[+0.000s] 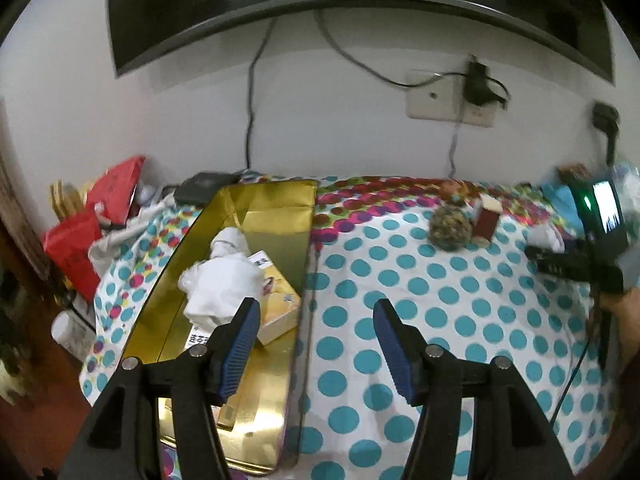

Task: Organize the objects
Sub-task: 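Carry the rolled white towel in the right tool over the tray and release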

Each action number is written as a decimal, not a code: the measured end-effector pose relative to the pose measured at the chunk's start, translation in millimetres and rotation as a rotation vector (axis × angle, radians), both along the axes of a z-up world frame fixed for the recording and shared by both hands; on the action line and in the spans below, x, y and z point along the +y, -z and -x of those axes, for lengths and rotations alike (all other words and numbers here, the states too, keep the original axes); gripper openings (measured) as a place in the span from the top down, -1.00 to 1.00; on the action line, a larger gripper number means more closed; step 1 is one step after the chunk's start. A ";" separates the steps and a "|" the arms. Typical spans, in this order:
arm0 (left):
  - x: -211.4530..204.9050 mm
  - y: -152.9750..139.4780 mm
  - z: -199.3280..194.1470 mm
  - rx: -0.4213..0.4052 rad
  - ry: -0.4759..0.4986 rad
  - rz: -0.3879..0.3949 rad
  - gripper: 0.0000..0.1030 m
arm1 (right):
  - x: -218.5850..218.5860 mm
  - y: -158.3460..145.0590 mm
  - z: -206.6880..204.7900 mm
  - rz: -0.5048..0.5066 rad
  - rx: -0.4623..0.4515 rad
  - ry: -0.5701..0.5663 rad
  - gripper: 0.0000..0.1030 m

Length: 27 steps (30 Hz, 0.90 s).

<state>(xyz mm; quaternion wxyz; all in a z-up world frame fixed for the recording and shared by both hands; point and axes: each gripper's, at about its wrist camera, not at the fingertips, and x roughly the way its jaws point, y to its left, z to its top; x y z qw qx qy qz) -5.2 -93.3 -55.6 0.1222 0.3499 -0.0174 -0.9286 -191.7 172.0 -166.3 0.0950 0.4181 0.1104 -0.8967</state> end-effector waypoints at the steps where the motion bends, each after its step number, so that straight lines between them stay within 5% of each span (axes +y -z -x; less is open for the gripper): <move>1: 5.8 2.0 -1.6 -0.003 0.001 0.019 -0.17 | 0.1 0.0 -0.1 0.000 0.000 0.000 -0.06; 8: 33.6 12.1 -12.4 0.001 0.038 0.073 -0.18 | -2.7 -1.0 -2.5 -0.021 0.011 0.002 -0.06; 22: 33.8 27.4 -41.1 0.019 0.059 -0.085 -0.22 | -9.4 -11.8 -14.5 0.003 0.079 -0.058 -0.06; 27: 36.5 27.1 -66.3 0.077 0.011 -0.061 -0.36 | -11.9 -14.5 -15.6 0.044 0.082 -0.060 -0.07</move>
